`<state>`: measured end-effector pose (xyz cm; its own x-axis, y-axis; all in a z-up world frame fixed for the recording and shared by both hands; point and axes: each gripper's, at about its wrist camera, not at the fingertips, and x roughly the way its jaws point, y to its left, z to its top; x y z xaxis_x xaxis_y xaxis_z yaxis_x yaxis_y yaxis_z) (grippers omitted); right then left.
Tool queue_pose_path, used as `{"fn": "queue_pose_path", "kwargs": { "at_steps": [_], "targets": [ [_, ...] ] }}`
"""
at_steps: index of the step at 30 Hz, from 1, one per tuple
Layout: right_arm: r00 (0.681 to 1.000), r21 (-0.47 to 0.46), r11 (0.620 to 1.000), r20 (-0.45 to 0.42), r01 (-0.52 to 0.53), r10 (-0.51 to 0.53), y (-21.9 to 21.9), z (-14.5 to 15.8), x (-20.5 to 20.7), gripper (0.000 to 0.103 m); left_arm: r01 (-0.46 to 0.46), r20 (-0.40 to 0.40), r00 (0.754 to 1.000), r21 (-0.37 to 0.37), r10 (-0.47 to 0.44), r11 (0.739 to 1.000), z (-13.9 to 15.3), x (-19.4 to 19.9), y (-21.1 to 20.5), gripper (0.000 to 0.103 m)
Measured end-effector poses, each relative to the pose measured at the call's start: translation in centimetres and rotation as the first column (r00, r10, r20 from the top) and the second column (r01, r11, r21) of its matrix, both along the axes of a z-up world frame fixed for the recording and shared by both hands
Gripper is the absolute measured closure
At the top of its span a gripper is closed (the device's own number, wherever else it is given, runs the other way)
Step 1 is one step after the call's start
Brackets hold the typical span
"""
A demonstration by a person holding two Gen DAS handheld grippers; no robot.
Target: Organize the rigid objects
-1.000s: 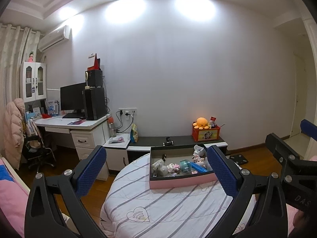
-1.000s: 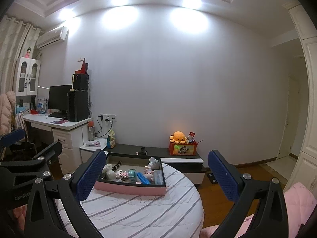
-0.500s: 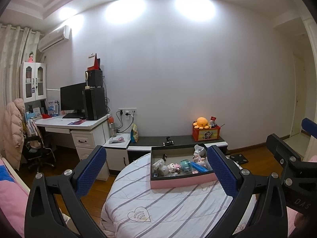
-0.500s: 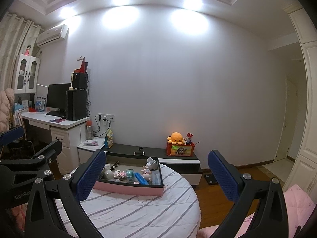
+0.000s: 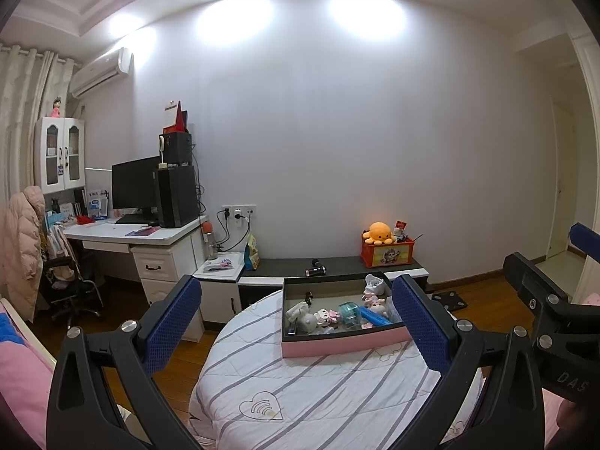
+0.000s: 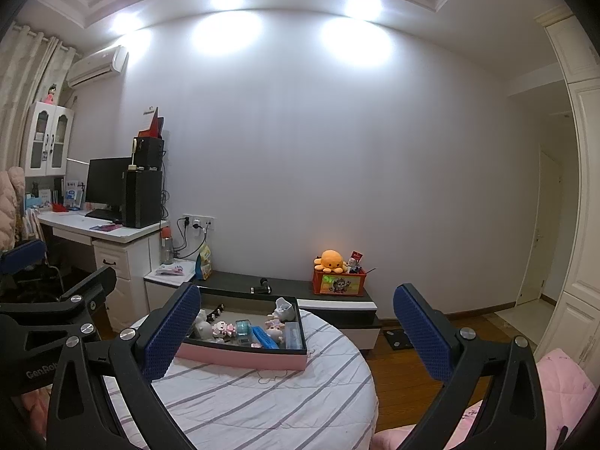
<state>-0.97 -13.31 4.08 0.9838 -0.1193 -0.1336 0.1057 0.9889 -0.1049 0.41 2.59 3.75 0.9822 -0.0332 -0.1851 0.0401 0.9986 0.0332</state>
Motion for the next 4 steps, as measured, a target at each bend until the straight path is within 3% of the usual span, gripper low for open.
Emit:
{"fn": "queue_pose_path", "kwargs": {
  "at_steps": [4],
  "targets": [
    [1.000,0.000,1.000,0.000,-0.002,0.002,0.03,-0.03,0.06,0.000,-0.006,0.007,1.000,0.000,0.006,1.000,-0.07,-0.16,0.00,0.000]
  ]
}}
